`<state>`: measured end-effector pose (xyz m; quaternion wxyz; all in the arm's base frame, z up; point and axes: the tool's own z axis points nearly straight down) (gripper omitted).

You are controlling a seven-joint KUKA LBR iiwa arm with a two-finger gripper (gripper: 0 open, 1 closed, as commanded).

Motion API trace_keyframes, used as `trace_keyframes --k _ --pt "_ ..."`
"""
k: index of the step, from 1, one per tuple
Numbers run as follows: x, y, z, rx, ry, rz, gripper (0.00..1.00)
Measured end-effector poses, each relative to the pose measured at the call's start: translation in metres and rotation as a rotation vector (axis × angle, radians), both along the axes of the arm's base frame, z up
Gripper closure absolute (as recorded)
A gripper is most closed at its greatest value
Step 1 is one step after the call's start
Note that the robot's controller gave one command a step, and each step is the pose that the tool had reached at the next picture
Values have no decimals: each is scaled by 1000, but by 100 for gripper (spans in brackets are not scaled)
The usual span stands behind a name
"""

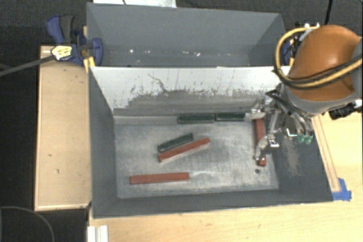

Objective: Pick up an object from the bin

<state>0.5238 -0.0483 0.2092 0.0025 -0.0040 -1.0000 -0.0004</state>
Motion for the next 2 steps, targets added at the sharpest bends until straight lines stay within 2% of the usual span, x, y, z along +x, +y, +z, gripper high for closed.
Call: trace_keyframes --k 1,2 --pt "2 0 4 -1 -8 1 0" --pt "2 32 -39 -2 -16 36 0"
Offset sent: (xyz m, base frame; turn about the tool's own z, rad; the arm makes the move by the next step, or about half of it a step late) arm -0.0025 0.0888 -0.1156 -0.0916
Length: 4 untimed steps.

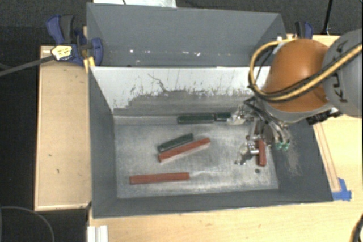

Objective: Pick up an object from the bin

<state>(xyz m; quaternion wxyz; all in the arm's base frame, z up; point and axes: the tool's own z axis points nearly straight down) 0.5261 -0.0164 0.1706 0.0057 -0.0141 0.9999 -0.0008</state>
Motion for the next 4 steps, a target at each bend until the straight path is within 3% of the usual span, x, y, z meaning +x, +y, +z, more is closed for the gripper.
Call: trace_keyframes --k 1,2,3,4 --pt "-12 10 -52 4 7 -81 0" --pt "-15 9 -63 3 9 -141 0" --pt "-5 17 -79 6 10 -347 0" --pt "25 70 -90 3 9 -136 100"
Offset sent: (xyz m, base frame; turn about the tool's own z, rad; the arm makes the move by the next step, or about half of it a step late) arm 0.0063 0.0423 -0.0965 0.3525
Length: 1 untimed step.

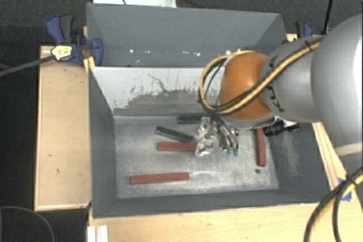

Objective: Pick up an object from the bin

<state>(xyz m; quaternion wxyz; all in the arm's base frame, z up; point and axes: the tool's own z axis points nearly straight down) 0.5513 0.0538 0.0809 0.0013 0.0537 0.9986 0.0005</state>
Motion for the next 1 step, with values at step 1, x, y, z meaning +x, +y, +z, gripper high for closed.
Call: trace_keyframes --k 1 --pt "0 0 0 0 0 1 100"
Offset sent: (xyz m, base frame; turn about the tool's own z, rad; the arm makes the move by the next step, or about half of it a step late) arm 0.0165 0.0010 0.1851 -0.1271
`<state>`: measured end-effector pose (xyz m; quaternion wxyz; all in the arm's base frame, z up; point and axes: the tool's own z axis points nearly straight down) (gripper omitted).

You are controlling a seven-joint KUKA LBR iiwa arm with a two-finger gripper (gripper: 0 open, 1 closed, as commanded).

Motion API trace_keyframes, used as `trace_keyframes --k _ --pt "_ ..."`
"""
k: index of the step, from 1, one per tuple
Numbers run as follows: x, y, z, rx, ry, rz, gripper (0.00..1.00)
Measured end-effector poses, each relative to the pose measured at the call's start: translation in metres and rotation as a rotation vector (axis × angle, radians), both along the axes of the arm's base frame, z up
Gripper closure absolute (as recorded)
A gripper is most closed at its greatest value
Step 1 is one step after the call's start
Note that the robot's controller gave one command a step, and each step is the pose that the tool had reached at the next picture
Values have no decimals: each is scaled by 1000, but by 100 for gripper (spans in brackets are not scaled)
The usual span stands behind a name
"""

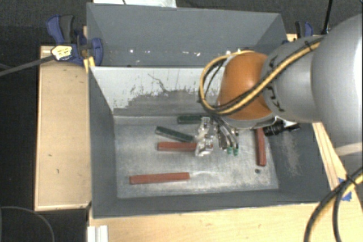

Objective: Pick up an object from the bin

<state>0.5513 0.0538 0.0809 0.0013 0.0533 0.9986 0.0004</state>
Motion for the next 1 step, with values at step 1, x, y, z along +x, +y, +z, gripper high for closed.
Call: trace_keyframes --k 1 --pt "19 1 190 -1 -10 126 100"
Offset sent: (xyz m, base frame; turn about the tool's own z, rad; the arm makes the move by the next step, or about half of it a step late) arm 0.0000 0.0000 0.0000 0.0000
